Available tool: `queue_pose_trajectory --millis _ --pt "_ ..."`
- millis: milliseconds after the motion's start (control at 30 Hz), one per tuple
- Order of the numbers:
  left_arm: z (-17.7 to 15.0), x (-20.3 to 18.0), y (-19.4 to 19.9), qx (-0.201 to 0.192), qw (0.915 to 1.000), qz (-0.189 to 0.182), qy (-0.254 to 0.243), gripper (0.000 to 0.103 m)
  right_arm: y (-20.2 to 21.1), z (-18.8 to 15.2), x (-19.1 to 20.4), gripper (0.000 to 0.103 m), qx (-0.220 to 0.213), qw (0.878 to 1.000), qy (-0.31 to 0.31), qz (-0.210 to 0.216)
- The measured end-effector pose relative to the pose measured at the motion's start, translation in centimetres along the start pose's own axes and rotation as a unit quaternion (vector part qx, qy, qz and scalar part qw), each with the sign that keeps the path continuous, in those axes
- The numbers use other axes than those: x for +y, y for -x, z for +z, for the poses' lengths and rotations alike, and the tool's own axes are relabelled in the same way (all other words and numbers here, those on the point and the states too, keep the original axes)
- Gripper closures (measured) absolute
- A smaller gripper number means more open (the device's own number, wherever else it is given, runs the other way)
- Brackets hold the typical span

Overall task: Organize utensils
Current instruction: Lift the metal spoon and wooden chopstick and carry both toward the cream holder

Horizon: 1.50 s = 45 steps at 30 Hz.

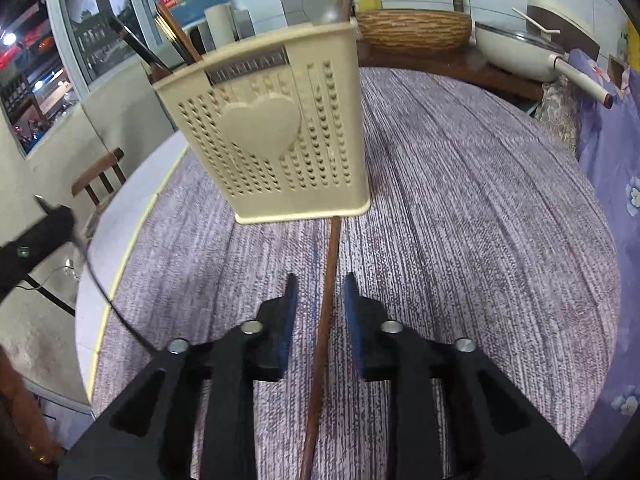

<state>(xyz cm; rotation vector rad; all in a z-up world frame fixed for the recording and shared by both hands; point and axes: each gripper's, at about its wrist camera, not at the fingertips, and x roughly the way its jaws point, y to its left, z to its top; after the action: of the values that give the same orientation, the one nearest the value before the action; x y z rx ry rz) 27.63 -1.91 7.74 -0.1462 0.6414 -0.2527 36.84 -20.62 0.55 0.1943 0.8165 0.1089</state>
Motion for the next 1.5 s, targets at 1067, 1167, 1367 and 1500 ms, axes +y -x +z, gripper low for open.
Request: queue_pose_trajectory --millis 1067,1167,1367,1500 --pt "-0.4 -0.6 0.1 0.003 1.0 -0.006 -0.007 0.066 -1.8 1.3 1.7 0.096 -0.01 0.999 0.045 -0.023" --pt "-0.4 -0.6 0.3 0.001 0.9999 -0.008 -0.007 0.066 1.0 1.7 1.4 0.096 -0.038 0.999 0.035 -0.002" --pt "-0.4 -0.6 0.4 0.001 0.9999 -0.009 -0.008 0.066 6.9 2.7 0.7 0.096 -0.089 0.995 0.017 0.037" --pt "-0.6 -0.7 0.3 0.005 0.9999 -0.011 -0.006 0.066 10.0 2.6 0.2 0.096 -0.113 0.992 0.004 0.055"
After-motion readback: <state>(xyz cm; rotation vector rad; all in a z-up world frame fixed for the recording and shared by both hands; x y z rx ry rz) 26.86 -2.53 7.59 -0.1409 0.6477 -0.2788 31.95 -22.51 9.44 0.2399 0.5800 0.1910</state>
